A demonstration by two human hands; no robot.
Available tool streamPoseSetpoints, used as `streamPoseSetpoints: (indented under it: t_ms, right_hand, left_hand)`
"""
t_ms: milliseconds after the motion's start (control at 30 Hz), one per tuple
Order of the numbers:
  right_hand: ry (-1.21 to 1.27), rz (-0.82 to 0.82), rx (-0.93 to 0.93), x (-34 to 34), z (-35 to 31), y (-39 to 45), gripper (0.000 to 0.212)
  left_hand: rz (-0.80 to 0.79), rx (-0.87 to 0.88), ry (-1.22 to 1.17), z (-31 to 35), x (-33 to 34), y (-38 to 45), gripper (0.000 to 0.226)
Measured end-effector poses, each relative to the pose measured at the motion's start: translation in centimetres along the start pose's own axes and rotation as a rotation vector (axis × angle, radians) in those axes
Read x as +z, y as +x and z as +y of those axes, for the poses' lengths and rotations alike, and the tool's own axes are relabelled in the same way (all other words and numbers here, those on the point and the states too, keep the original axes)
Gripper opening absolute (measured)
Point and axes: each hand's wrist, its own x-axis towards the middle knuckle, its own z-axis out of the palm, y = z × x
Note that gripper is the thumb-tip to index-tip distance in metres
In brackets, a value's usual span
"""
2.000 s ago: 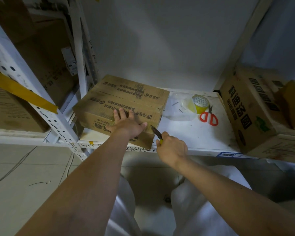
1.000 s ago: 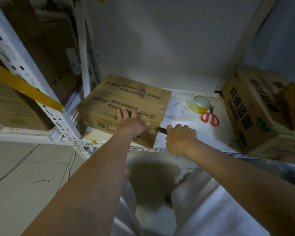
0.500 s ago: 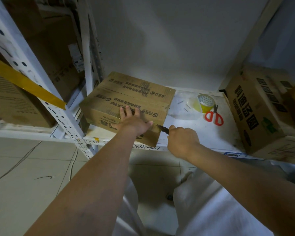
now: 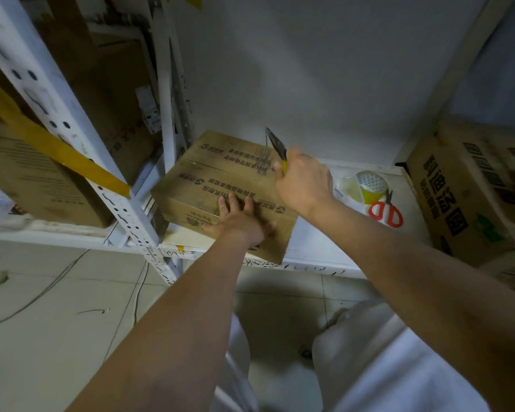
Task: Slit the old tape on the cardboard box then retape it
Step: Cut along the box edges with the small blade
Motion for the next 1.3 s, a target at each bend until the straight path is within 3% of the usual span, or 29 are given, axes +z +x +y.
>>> streamPoseSetpoints:
  t_ms: [200, 500, 633, 733, 933, 1100, 1200, 1300]
  right_hand:
    - [-0.098, -0.177, 0.061, 2.0, 5.1, -2.6, 0.033]
    - [-0.062, -0.181, 0.301, 2.4, 11.7, 0.5, 0.037]
    - [-0.060, -0.258, 0.436, 3.0, 15.1, 3.0, 0.039]
    - [-0.102, -0.339, 0.465, 3.3, 16.7, 4.3, 0.041]
    - [-0.217, -0.465, 0.473, 4.1, 18.2, 6.0, 0.044]
    - [-0.192, -0.432, 0.602, 5.5, 19.1, 6.3, 0.039]
    - [-0.227, -0.334, 0.532, 6.2, 18.6, 6.6, 0.038]
    - [-0.004, -0.193, 0.471, 6.7, 17.4, 7.7, 0.034]
  left_hand:
    - [0.010, 0.001, 0.024, 0.6, -1.0, -0.2, 0.088]
    - [0.046, -0.022, 0.071, 3.3, -2.2, 0.7, 0.085]
    - [0.076, 0.101, 0.061, 6.2, -1.3, 1.6, 0.093]
    - [0.069, 0.189, 0.097, 7.5, -0.7, 2.5, 0.087]
    - [0.076, 0.208, 0.180, 8.5, 0.1, 4.2, 0.079]
    - [0.078, 0.198, 0.190, 8.9, 0.2, 4.6, 0.078]
    - [0.069, 0.192, 0.190, 8.9, 0.3, 4.6, 0.078]
    - [0.055, 0.191, 0.187, 8.8, 0.3, 4.5, 0.079]
